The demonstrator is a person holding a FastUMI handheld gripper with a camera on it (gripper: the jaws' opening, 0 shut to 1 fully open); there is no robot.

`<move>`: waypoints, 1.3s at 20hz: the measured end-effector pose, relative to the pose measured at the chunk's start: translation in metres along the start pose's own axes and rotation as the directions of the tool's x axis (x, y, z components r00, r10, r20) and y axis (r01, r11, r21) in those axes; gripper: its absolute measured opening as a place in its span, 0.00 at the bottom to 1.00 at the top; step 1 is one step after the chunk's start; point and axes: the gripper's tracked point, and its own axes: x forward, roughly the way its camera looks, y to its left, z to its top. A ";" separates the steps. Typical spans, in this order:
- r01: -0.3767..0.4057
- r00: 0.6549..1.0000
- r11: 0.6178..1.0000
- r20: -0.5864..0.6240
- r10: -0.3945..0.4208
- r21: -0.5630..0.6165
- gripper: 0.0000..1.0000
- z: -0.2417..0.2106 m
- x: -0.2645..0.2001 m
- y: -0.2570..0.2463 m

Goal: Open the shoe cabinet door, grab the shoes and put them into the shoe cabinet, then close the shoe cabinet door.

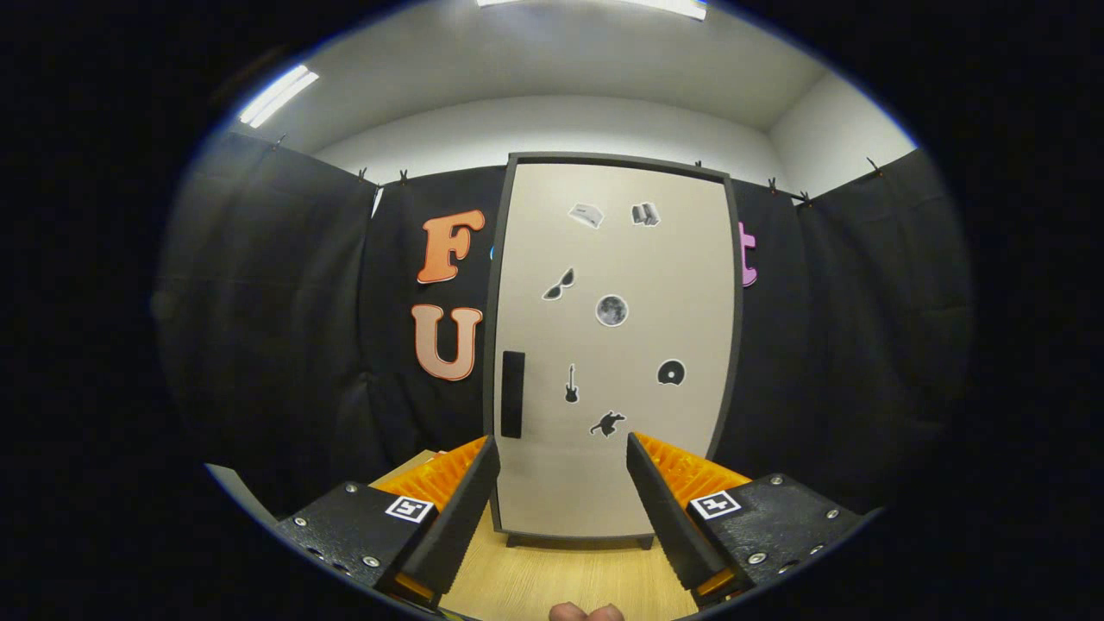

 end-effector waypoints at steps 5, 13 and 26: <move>0.035 0.999 0.999 0.021 -0.035 0.017 0.93 0.005 -0.062 -0.040; 0.106 0.993 0.994 0.042 -0.107 0.029 0.93 0.007 -0.122 -0.099; 0.175 0.982 0.982 0.057 -0.180 0.073 0.93 0.003 -0.162 -0.150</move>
